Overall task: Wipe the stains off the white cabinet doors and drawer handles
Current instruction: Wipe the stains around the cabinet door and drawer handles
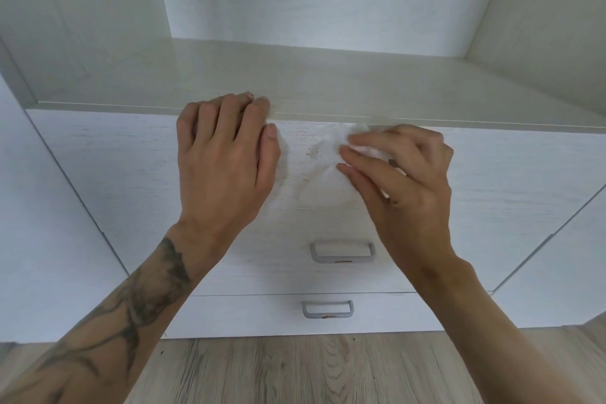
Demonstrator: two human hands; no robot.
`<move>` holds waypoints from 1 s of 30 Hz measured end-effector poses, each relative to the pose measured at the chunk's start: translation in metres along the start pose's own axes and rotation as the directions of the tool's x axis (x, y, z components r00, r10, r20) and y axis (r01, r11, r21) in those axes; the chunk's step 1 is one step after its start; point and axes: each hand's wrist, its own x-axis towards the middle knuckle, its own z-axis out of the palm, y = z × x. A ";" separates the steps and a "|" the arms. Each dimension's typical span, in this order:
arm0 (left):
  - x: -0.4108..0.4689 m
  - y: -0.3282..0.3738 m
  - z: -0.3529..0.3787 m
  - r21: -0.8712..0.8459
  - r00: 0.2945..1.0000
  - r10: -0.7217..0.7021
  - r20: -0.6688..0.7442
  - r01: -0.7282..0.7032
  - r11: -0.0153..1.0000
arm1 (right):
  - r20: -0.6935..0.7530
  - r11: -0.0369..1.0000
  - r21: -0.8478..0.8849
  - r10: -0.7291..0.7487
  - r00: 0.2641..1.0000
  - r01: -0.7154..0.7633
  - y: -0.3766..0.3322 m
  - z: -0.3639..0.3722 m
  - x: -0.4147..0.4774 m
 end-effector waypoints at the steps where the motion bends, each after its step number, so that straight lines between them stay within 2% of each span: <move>1: 0.000 0.000 0.000 0.000 1.000 0.002 0.002 -0.002 1.000 | -0.003 1.000 0.004 -0.010 1.000 0.010 0.002 0.000 -0.001; 7: 0.000 0.000 -0.001 0.003 1.000 0.001 0.002 -0.001 1.000 | -0.041 0.989 0.058 0.140 0.989 -0.137 0.005 -0.007 -0.007; 11: 0.000 0.002 -0.001 0.003 1.000 -0.003 -0.005 0.003 1.000 | -0.013 0.997 0.048 0.064 0.998 -0.064 -0.008 0.006 0.005; 15: 0.000 0.001 -0.002 0.003 1.000 -0.003 -0.005 0.003 1.000 | -0.103 0.996 -0.057 0.065 0.993 -0.071 -0.010 0.005 -0.004; 21: 0.000 0.001 -0.001 -0.005 1.000 -0.005 -0.010 0.005 1.000 | -0.116 0.988 -0.155 -0.033 0.993 0.015 -0.018 0.018 0.006; 24: 0.000 0.000 -0.001 -0.005 1.000 -0.007 -0.005 0.007 1.000 | -0.169 0.980 -0.200 -0.031 0.985 -0.003 -0.020 0.019 0.004; 30: 0.000 0.000 0.000 0.001 1.000 -0.007 0.006 0.007 1.000 | -0.175 0.977 -0.211 -0.010 0.984 -0.027 -0.023 0.024 0.009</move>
